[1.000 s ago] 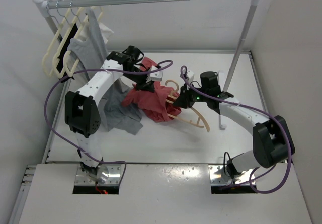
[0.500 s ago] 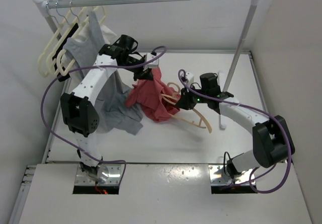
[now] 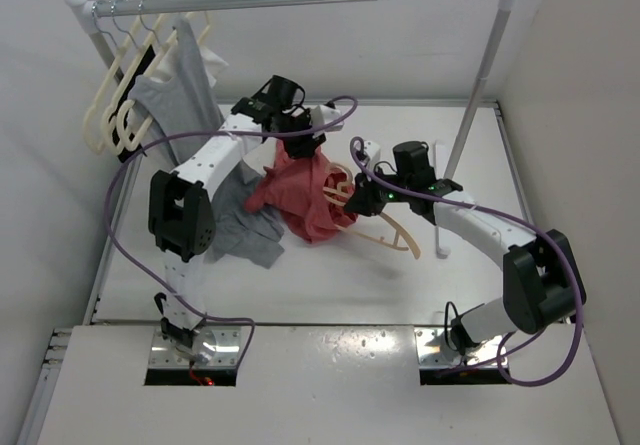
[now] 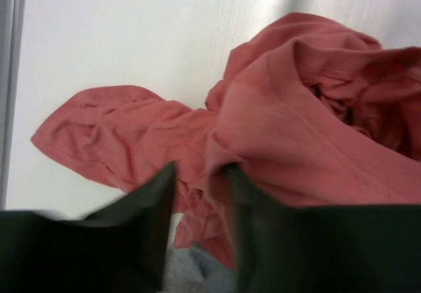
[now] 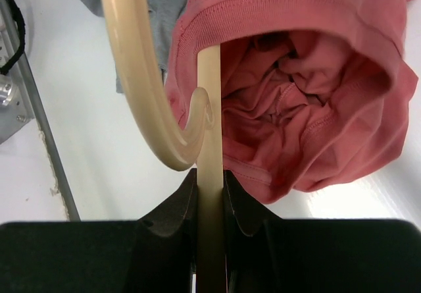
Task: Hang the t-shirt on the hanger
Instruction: Place tshirt on hanger
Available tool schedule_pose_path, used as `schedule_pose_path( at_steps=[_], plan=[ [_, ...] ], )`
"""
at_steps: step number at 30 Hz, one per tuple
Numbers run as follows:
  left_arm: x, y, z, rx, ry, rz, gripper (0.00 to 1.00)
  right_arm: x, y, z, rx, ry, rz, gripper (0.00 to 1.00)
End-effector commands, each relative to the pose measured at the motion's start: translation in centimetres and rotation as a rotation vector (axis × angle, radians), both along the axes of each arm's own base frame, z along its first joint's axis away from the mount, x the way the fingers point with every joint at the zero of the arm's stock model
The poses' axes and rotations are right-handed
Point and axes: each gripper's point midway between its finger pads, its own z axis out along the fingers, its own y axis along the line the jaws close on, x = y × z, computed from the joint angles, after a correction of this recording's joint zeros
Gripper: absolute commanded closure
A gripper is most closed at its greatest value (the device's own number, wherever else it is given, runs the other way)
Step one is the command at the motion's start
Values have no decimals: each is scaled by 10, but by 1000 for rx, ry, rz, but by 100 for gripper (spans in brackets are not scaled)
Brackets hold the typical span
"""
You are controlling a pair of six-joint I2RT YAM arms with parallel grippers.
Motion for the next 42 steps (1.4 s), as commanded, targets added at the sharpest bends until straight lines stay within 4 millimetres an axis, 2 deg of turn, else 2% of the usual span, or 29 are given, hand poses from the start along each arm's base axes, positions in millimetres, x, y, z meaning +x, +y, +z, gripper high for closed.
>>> schedule_pose_path(
  at_steps=[1,3,4,5,6,8,10,11,15,17,18,19,20,21,22,24,25,32,36,37,38,39,40,42],
  plan=[
    [22,-1,26,-21,-103,79,51,3,15,40,78,-101,59,100],
    [6,-3,27,-24,-112,-8,42,4,15,40,87,-105,54,100],
    [-1,1,43,-49,-136,-31,37,5,15,39,82,-107,46,100],
    [-15,-6,42,-90,-112,-90,29,7,14,39,77,-109,38,100],
    [-14,2,53,-123,-120,-88,25,6,13,36,76,-108,37,100],
    [-21,1,72,-193,-116,-118,15,7,14,34,79,-99,33,100],
    [-22,7,82,-221,-96,-103,11,9,15,31,78,-97,33,100],
    [-27,3,88,-241,-86,-124,9,9,15,31,78,-97,33,100],
    [-52,7,89,-218,-36,-246,8,9,15,28,74,-89,33,100],
    [-57,8,85,-201,-27,-282,8,11,16,29,78,-97,33,100],
    [-60,7,80,-196,-8,-309,11,12,17,33,82,-106,34,100],
    [-74,10,80,-184,37,-340,14,14,16,32,77,-108,26,100],
    [-76,12,70,-142,10,-429,17,14,16,32,77,-108,26,100],
    [-84,14,70,-146,46,-431,20,14,16,32,77,-108,26,100],
    [-87,18,50,-88,77,-429,20,14,16,32,77,-108,26,100],
    [-100,19,40,-8,26,-512,16,16,17,36,78,-124,30,100],
    [-103,23,24,17,37,-522,11,16,17,36,78,-124,30,100],
    [-113,3,7,-16,80,-541,8,19,15,37,68,-128,15,100],
    [-119,-11,-14,-9,134,-534,7,19,15,37,68,-128,15,100],
    [-118,-15,-18,-5,134,-521,7,20,16,43,77,-148,15,100],
    [-111,-20,-27,4,105,-508,8,20,16,43,77,-148,15,100],
    [-112,-24,-21,-5,78,-507,9,21,16,44,81,-156,15,100],
    [-110,-25,-25,-7,69,-508,11,22,17,46,85,-165,15,100],
    [-112,-25,-26,-12,51,-528,19,24,17,48,89,-175,15,100]
  ],
)
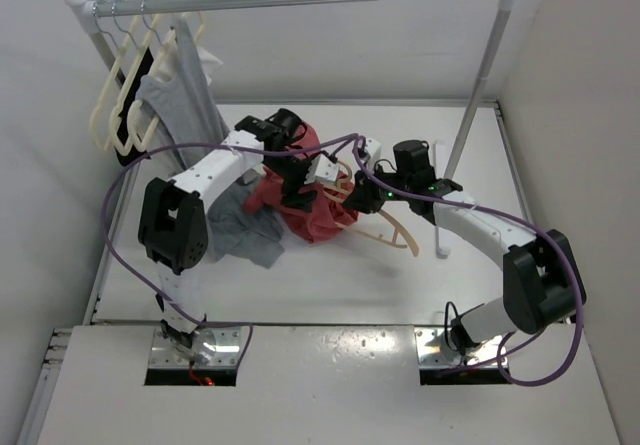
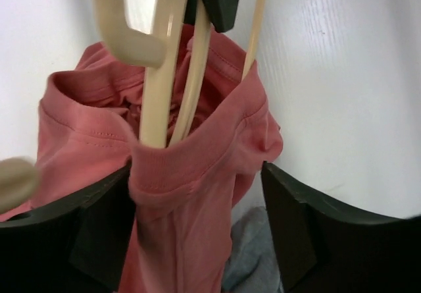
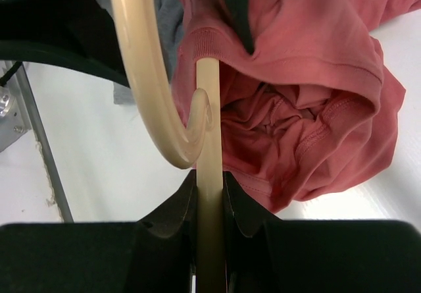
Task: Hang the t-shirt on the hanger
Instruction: Place tshirt on hanger
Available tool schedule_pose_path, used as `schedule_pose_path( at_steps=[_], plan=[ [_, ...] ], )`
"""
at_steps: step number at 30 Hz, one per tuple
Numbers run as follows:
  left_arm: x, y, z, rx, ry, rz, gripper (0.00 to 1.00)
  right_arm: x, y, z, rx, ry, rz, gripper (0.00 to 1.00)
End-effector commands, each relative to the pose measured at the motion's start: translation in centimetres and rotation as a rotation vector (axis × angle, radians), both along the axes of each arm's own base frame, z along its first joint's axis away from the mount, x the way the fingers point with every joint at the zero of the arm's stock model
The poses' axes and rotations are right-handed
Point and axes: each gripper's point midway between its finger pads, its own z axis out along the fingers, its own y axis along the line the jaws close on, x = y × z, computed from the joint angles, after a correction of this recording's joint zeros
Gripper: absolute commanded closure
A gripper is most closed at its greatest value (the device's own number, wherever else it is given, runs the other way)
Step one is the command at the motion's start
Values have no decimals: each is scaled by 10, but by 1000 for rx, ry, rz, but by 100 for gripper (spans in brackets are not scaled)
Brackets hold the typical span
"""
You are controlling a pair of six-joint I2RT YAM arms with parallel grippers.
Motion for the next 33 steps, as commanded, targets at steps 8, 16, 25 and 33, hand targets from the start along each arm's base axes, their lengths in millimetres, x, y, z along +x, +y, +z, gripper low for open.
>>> schedule_pose_path(
  at_steps=[8,16,25,33],
  plan=[
    [5,-14,-5,-47,-29,-19,74,26,15,53,94,-210,8,100],
    [-4,-16,10,-81,-14,-19,100,38,23,48,114,-166,-12,100],
    [-14,16,1,41,-195,-159,100,30,8,73,145,-141,-81,28],
    [-12,22,1,49,-219,-176,100,44,-21,77,149,-22,-410,27]
  ],
)
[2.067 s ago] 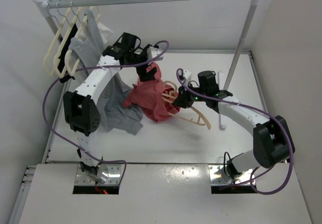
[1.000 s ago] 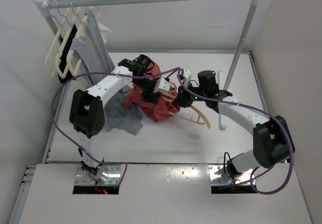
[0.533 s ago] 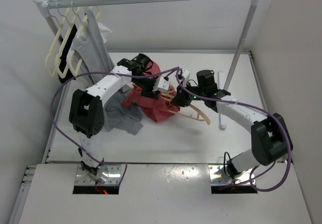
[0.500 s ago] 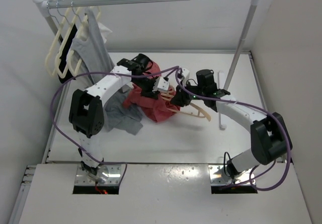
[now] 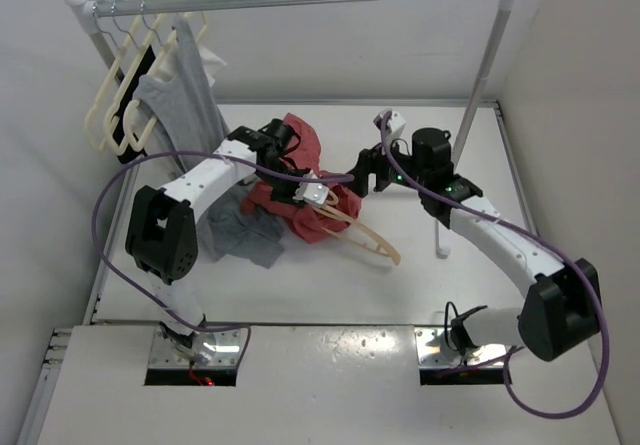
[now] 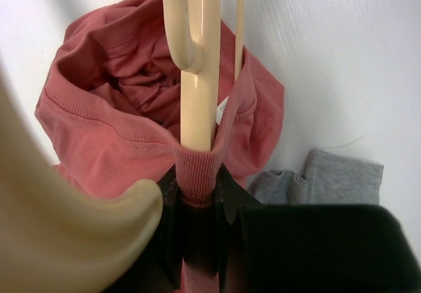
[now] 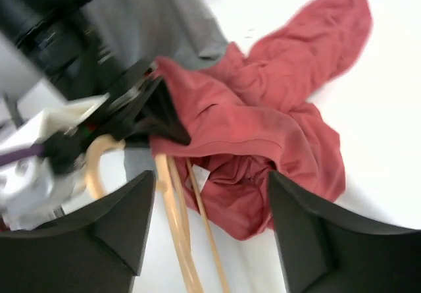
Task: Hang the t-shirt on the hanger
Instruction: Place tshirt on hanger
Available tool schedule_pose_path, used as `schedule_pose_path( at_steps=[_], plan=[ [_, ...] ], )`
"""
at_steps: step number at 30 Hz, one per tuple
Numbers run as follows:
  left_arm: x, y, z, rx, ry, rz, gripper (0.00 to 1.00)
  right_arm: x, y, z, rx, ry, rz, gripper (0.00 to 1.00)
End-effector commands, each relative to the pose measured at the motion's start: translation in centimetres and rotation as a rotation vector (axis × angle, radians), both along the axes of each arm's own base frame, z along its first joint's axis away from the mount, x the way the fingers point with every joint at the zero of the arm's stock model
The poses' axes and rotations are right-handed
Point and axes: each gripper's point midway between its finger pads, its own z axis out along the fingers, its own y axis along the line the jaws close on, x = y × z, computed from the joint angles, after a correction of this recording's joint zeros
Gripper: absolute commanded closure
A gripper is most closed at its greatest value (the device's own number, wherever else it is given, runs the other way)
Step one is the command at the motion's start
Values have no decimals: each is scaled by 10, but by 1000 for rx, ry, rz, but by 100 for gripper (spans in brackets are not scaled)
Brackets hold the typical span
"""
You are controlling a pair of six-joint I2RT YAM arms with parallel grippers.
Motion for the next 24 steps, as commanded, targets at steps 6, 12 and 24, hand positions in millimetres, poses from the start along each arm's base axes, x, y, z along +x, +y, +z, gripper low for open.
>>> schedule_pose_path(
  at_steps=[6,12,24],
  plan=[
    [-5,-7,20,-49,-52,-61,100,18,-12,-113,-163,488,-205,52],
    [-9,-4,20,-51,-46,-47,100,28,-7,-132,-120,529,-296,46],
    [4,-6,27,-73,-67,23,100,15,11,-176,-167,661,-162,58]
  ],
)
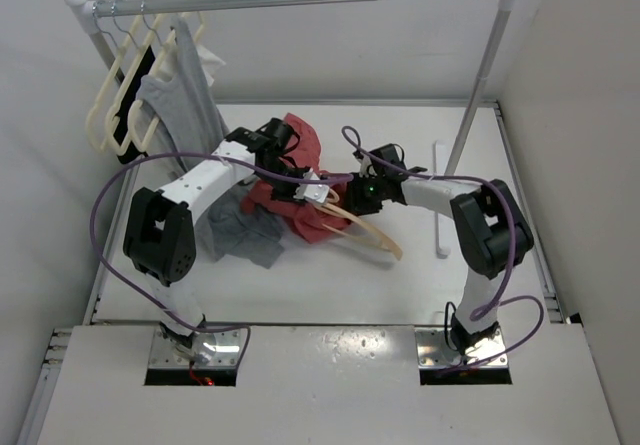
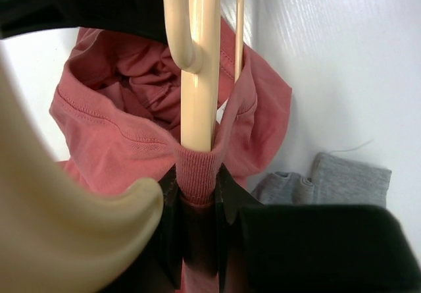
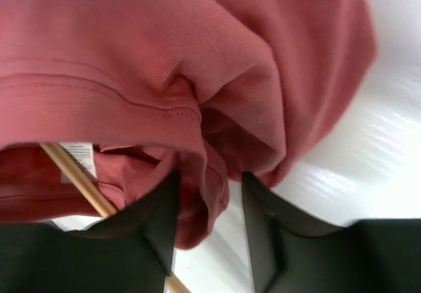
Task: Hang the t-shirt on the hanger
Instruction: Place tshirt on hanger
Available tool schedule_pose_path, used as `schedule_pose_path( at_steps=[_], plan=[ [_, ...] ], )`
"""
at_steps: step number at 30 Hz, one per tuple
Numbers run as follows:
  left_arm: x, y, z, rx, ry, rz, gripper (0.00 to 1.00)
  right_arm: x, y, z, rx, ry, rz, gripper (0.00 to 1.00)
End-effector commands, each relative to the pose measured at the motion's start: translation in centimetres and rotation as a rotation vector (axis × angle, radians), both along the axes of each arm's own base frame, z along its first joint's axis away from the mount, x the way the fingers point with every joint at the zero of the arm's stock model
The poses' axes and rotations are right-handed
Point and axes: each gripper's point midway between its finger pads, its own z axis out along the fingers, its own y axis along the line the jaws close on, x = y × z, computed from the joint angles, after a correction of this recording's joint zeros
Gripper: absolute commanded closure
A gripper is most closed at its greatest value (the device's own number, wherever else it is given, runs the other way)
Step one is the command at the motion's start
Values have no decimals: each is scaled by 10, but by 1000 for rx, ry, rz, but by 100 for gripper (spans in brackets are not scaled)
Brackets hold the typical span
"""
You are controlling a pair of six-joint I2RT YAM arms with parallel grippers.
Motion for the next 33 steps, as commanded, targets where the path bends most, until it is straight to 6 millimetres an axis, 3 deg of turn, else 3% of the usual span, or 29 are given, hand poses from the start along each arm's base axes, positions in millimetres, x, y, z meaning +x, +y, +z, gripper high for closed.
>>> schedule_pose_path(
  at_steps=[1,3,4,6,9,10,14,16,20,28,33],
  plan=[
    [5,-7,30,-69,-66,6,100,7,17,10,51,-15,54,62],
    [7,-6,34,-81,-59,26,100,3,23,2,71,28,78,72],
    [9,-8,40,-96,-68,22,100,0,24,-2,81,46,89,87],
    [16,-3,46,-115,-60,62,100,4,16,-7,84,64,52,100],
    [37,8,71,-184,-65,140,100,5,-15,-5,21,52,-69,100],
    [36,7,73,-196,-59,134,100,2,-21,-4,-4,52,-85,100],
    [56,30,92,-225,-99,188,100,-8,-64,-9,-103,85,-211,100],
    [60,40,90,-205,-118,194,100,-18,-85,-14,-132,122,-267,100],
    [71,56,76,-130,-154,245,100,-22,-118,-5,-180,111,-393,100],
    [108,82,56,-7,-275,417,100,-32,-147,21,-201,76,-477,100],
    [125,97,52,32,-331,536,100,-35,-143,33,-170,59,-422,100]
  ],
)
